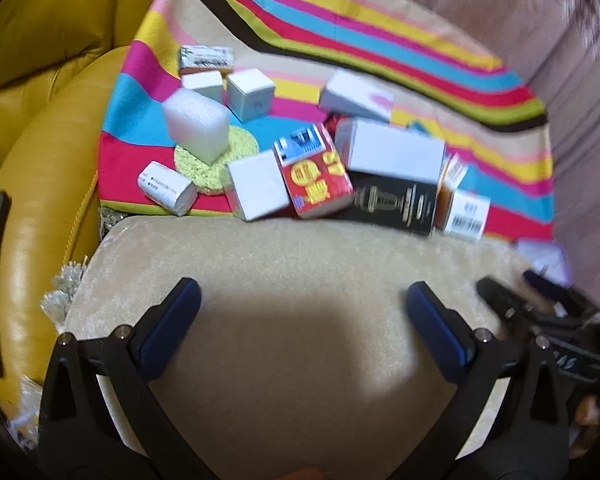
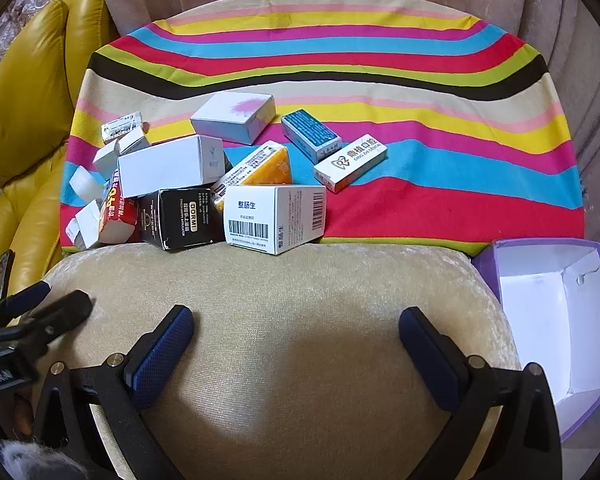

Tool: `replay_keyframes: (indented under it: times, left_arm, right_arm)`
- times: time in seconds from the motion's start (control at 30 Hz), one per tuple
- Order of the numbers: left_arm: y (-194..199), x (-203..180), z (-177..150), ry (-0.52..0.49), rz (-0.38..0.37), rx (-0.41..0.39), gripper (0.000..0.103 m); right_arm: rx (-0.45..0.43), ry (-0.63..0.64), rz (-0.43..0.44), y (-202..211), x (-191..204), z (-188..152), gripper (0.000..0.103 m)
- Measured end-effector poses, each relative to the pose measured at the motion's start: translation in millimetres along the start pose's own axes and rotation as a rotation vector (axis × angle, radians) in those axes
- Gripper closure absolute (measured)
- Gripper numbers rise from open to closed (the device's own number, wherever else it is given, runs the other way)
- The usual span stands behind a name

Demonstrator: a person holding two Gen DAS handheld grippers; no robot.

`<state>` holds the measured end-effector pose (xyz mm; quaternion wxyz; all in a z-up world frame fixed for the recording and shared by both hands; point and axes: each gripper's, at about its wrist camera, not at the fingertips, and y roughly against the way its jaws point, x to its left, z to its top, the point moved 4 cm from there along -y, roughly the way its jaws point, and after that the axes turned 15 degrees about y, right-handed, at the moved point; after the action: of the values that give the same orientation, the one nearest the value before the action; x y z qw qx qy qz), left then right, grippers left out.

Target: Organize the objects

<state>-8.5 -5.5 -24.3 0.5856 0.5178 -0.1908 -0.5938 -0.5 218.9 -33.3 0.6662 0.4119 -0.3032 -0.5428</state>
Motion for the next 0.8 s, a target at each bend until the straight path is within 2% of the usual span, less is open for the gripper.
replay_keyframes:
  times: [0.13, 0.23, 0.4, 0.6, 0.73, 0.8]
  left_arm:
    - [5, 3, 5, 0.012, -0.068, -0.001, 0.001]
    - [10, 8, 13, 0.031, -0.123, -0.012, 0.007]
    - [4, 27, 31, 0.072, -0.120, -0.006, 0.019]
    - [-6, 50, 82, 0.167, -0.071, -0.071, 0.020]
    - [-41, 49, 109, 0.101, 0.039, -0.042, 0.020]
    - [-52, 51, 114, 0.070, 0.048, -0.008, 0.020]
  right_arm:
    - [-0.011, 0.001, 0.005, 2, -1, 1, 0.000]
    - [-0.012, 0.005, 0.020, 2, -3, 4, 0.000]
    - [-0.012, 0.027, 0.051, -3, -3, 16, 0.000]
    - [-0.015, 0.061, 0.092, -7, 2, 30, 0.002]
    - [-0.022, 0.048, 0.122, -10, -4, 40, 0.002]
    - [-0.008, 0.046, 0.142, -15, -5, 44, 0.002]
